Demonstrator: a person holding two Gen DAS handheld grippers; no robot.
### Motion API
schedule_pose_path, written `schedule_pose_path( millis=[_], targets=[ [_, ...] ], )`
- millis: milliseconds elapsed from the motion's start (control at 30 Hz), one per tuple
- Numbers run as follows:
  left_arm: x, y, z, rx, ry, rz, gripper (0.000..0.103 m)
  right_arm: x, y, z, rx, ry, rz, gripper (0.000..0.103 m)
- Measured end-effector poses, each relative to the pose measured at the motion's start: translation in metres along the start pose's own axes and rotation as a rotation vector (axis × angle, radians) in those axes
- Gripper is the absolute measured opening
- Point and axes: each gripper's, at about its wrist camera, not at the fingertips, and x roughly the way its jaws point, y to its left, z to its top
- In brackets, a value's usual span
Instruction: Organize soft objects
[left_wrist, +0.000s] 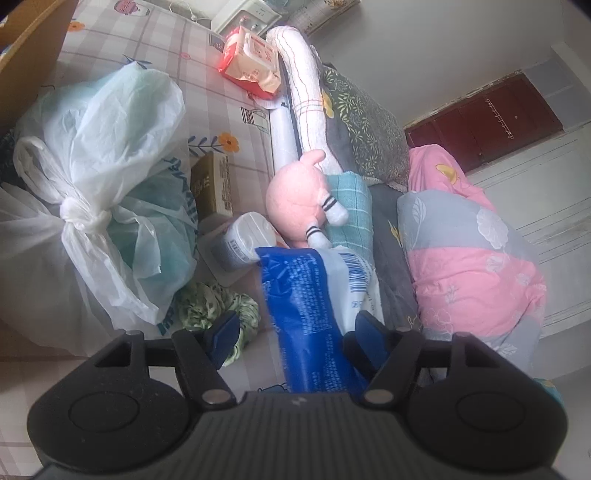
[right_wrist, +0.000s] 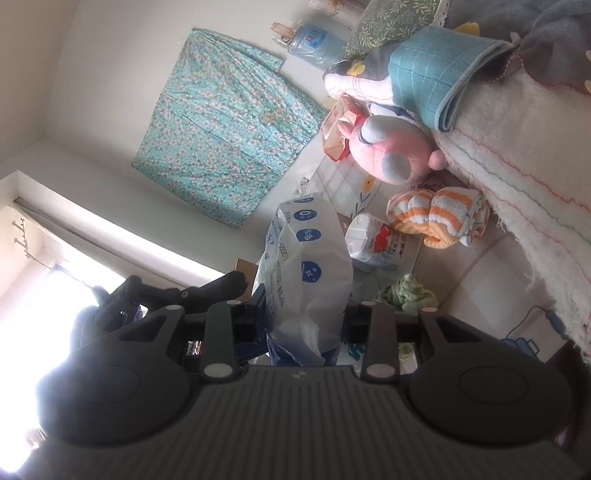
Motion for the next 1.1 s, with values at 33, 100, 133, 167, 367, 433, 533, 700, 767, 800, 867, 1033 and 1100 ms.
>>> schedule_pose_path(
  millis=[33,100,133,167,367,433,533,700,767,800,867,1033,1100],
  targets=[
    [-0.002,0.001,0.000,0.001,-0.005,0.000,0.069,0.000,0.003,0.005,-0.028,-0.006,-0.019,0.034],
    [-0.008,0.003,0.001,0.010,-0.014,0.002,0.069,0.003,0.016,0.010,-0.123,-0.014,-0.073,0.034],
    [-0.011,0.003,0.001,0.016,-0.020,0.003,0.069,0.005,0.029,0.012,-0.220,-0.019,-0.125,0.034],
    [-0.014,0.004,0.000,0.023,-0.027,0.005,0.069,0.009,0.042,0.009,-0.325,-0.023,-0.185,0.034],
    [-0.026,0.008,-0.006,0.077,-0.075,0.045,0.069,0.072,0.082,-0.052,-1.029,0.043,-0.601,0.034],
    [-0.026,0.009,-0.009,0.099,-0.084,0.069,0.068,0.088,0.080,-0.079,-1.221,0.054,-0.687,0.034],
    [-0.026,0.013,-0.014,0.117,-0.080,0.092,0.065,0.097,0.079,-0.107,-1.386,0.098,-0.717,0.037],
    [-0.022,0.016,-0.020,0.143,-0.075,0.111,0.062,0.101,0.072,-0.130,-1.493,0.149,-0.721,0.043],
    [-0.019,0.016,-0.023,0.159,-0.067,0.112,0.062,0.103,0.071,-0.139,-1.535,0.151,-0.712,0.045],
    [-0.017,0.014,-0.024,0.168,-0.063,0.111,0.062,0.102,0.071,-0.142,-1.546,0.154,-0.708,0.046],
    [-0.013,0.012,-0.026,0.186,-0.053,0.115,0.062,0.100,0.071,-0.144,-1.553,0.160,-0.696,0.046],
    [0.001,0.012,-0.031,0.223,-0.022,0.130,0.062,0.089,0.071,-0.137,-1.468,0.184,-0.623,0.048],
    [0.009,0.012,-0.032,0.232,-0.008,0.142,0.059,0.086,0.071,-0.134,-1.437,0.189,-0.606,0.049]
  ],
)
